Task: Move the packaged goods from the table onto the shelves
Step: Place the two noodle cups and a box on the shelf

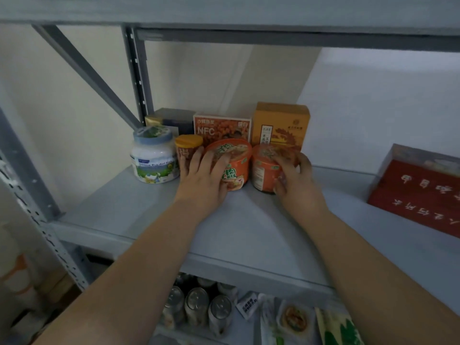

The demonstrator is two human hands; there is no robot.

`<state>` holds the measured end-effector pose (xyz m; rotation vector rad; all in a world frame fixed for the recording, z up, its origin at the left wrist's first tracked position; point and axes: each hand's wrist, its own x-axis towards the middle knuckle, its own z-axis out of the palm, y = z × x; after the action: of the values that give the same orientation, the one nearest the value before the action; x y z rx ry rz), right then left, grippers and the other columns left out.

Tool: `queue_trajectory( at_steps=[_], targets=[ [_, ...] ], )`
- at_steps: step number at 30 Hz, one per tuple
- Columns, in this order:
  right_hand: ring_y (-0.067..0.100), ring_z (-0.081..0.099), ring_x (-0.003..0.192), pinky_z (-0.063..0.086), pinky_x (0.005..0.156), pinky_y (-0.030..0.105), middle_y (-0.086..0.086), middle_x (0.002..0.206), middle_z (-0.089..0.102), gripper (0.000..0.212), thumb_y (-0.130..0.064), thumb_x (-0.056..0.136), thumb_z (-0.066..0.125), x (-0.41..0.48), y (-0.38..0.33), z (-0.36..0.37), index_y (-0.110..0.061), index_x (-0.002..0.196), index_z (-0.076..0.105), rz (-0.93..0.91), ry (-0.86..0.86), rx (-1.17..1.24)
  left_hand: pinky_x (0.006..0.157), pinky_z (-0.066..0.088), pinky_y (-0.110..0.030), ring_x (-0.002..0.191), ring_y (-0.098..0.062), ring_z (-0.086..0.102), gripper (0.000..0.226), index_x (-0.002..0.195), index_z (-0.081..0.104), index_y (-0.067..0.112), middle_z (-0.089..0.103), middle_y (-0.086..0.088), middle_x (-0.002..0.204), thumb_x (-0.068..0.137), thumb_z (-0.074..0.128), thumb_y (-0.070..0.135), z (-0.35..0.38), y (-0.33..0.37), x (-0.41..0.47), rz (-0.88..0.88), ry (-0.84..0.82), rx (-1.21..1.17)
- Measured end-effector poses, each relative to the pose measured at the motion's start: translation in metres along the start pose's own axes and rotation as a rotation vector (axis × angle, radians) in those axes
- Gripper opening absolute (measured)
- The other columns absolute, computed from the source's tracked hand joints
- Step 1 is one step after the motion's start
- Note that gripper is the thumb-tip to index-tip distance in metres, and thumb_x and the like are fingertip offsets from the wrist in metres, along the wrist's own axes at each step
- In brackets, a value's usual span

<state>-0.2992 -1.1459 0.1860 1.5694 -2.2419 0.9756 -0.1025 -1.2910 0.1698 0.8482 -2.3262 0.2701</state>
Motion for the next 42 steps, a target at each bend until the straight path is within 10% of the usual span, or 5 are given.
queue_trajectory(
  at_steps=[24,29,33,42],
  targets=[
    [0.043,0.061,0.111,0.054,0.081,0.046,0.014,0.16,0.024,0.058,-0.027,0.095,0.06,-0.012,-0.006,-0.014,-0.022,0.149,0.038,0.048,0.01,-0.009,0.116,0.029,-0.049,0.142,-0.038,0.027,0.069,0.157,0.026,0.021,0.033,-0.009,0.157,0.095,0.057,0.022,-0.027,0.023,0.025,0.12,-0.225,0.066],
    [0.042,0.043,0.136,0.054,0.092,0.05,0.015,0.163,0.017,0.069,-0.031,0.091,0.062,-0.014,-0.005,-0.012,-0.025,0.153,0.033,0.032,-0.02,-0.035,0.121,0.018,-0.051,0.147,-0.039,0.02,0.074,0.158,0.024,0.023,0.029,-0.009,0.16,0.094,0.06,0.031,-0.029,0.024,0.024,0.11,-0.235,0.095],
    [0.045,0.008,0.152,0.027,0.117,0.063,0.022,0.165,0.013,0.078,-0.036,0.091,0.062,-0.012,0.0,-0.028,-0.023,0.158,0.025,-0.024,-0.001,-0.13,0.122,0.014,-0.057,0.151,-0.041,0.014,0.075,0.158,0.026,0.022,0.026,-0.011,0.163,0.092,0.054,0.043,-0.035,0.043,0.026,0.195,-0.1,0.122],
    [0.046,0.004,0.152,0.009,0.117,0.068,0.023,0.164,0.016,0.082,-0.038,0.089,0.064,-0.046,0.092,-0.134,-0.018,0.158,0.025,-0.021,0.088,-0.539,0.124,0.004,-0.054,0.154,-0.034,-0.006,0.082,0.162,0.0,0.025,0.001,-0.006,0.169,0.098,0.043,0.053,-0.024,0.176,0.044,0.312,-0.107,0.05]
  ],
)
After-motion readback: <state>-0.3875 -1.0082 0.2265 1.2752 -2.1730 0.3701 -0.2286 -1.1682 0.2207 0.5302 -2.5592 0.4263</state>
